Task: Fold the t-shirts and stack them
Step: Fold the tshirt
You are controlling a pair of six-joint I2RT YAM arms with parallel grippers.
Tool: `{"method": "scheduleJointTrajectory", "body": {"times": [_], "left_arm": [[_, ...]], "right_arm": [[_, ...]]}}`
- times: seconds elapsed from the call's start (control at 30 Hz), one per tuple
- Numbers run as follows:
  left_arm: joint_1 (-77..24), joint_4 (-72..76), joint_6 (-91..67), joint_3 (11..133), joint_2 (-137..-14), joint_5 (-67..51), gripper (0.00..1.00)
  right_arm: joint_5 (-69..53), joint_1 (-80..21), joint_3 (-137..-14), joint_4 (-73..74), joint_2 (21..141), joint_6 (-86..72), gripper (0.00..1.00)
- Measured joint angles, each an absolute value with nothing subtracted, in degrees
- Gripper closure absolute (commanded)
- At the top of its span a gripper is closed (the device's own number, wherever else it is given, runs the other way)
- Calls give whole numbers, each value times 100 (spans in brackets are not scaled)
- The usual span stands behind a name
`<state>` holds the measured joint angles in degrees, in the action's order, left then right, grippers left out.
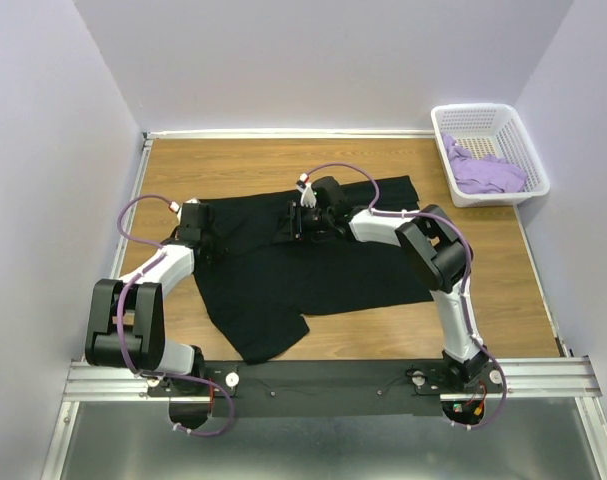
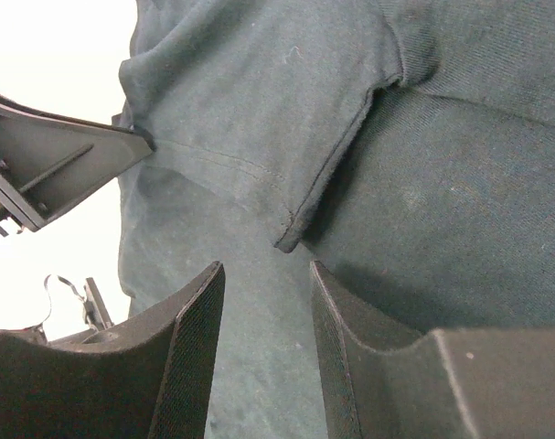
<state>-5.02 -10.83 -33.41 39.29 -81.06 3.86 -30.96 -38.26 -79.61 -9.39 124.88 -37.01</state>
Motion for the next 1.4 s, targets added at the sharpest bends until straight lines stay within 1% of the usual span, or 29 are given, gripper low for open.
{"method": "scheduleJointTrajectory", "body": {"times": [0.23,0.63,0.8,1.07,1.1,1.17,1.2,1.27,1.3,1.33,1.4], "left_arm": [[-502,-1234,-3393,3929,-8106,639,53],[-661,-1234,-3393,3933,-8211,593,65],[-679,-1236,-3393,3944,-8232,593,67],[-727,-1256,-3393,3975,-8230,598,82],[-735,-1258,-3395,3977,-8230,598,86],[-742,-1271,-3400,3986,-8230,598,91],[-751,-1282,-3398,3994,-8230,598,95],[-764,-1310,-3393,4016,-8213,598,100],[-764,-1328,-3398,4029,-8202,598,100],[-764,-1345,-3395,4045,-8193,598,100],[-764,-1363,-3398,4069,-8152,598,100]], "right_arm": [[-3105,-3828,-7968,-943,12536,-3750,50],[-3144,-3830,-8051,-963,12645,-3769,50],[-3144,-3830,-8062,-980,12691,-3798,51],[-3146,-3833,-8224,-991,12783,-3883,52],[-3146,-3835,-8235,-991,12792,-3900,53],[-3146,-3837,-8239,-996,12801,-3911,57],[-3146,-3841,-8243,-1000,12805,-3918,63],[-3146,-3848,-8243,-1013,12816,-3955,69],[-3146,-3852,-8243,-1024,12827,-3959,72],[-3148,-3854,-8243,-1024,12833,-3968,78],[-3146,-3861,-8243,-1026,12849,-4001,85]]}}
